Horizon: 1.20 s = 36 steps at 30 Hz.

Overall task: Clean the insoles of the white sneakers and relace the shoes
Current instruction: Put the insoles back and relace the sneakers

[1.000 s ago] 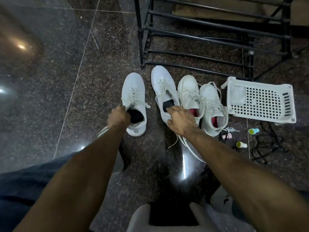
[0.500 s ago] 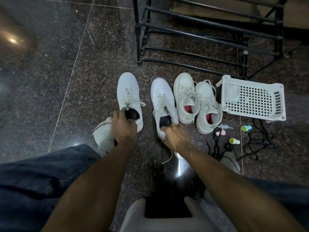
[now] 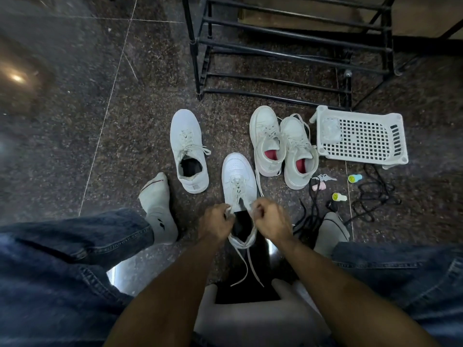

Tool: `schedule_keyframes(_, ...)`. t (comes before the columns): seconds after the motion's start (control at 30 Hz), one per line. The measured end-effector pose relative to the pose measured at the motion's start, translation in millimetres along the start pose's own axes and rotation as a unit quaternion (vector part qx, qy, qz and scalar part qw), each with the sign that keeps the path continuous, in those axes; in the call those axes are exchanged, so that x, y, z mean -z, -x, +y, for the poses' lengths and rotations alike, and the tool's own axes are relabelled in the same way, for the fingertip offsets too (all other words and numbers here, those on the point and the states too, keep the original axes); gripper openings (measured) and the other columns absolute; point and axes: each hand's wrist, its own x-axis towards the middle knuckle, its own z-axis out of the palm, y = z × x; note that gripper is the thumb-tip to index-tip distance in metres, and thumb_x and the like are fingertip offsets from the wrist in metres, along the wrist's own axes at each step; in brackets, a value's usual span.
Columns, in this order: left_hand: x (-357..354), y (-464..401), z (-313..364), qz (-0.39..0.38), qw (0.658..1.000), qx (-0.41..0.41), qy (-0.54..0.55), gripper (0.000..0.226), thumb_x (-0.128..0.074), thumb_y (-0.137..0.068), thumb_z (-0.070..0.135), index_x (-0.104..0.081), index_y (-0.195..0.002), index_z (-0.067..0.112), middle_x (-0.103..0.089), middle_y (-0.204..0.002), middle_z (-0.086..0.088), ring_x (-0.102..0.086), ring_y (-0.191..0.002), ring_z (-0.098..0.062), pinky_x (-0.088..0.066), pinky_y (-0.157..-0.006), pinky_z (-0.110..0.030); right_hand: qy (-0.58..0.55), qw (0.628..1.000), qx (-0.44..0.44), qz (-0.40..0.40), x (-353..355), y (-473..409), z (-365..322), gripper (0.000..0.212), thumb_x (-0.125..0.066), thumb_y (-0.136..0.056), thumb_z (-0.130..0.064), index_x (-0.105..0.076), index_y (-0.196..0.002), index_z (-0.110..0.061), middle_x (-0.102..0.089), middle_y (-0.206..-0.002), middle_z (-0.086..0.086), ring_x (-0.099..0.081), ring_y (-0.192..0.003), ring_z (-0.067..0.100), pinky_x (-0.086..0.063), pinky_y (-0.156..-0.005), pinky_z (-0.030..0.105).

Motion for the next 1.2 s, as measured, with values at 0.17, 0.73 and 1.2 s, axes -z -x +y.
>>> schedule_keyframes(0.17,12,-11,-5,-0.024,1.000,-0.006,0.005,0.010,-0.059,-0.091,0.029,-0.068,-0.087,0.024,-0.071,-0.091,-0.001,-0.066,-0.086,-0.026,-0.053,-0.079,-0.038,0.069,0.993,0.000,-0.091,5,-18,-3,0.027,-0.057,-0.090,-0.024,-0.062,-0.117,-0.022,-0.059,-0.120,0.005,-0.060,-0.106,0.029,-0.050,-0.086,0.036)
schedule_keyframes(0.73,88,-45,-3,-0.102,0.985,0.121,-0.063,0.025,-0.061,-0.089,0.015,-0.063,-0.108,-0.001,-0.065,-0.110,-0.016,-0.066,-0.102,-0.028,-0.051,-0.083,-0.036,0.046,0.981,-0.049,-0.182,70,-35,24,0.005,-0.066,-0.073,-0.024,-0.068,-0.071,-0.021,-0.071,-0.087,-0.002,-0.065,-0.090,0.022,-0.053,-0.084,0.035)
schedule_keyframes(1.2,122,-7,91,-0.137,0.914,0.069,0.375,0.022,-0.064,-0.091,0.021,-0.069,-0.105,0.006,-0.036,-0.046,0.002,-0.025,-0.035,-0.009,-0.060,-0.065,-0.033,-0.312,0.931,0.060,-0.178,124,-17,-67,0.015,-0.055,-0.091,-0.001,-0.062,-0.078,-0.005,-0.048,-0.044,0.004,-0.042,-0.050,0.019,-0.050,-0.067,0.032)
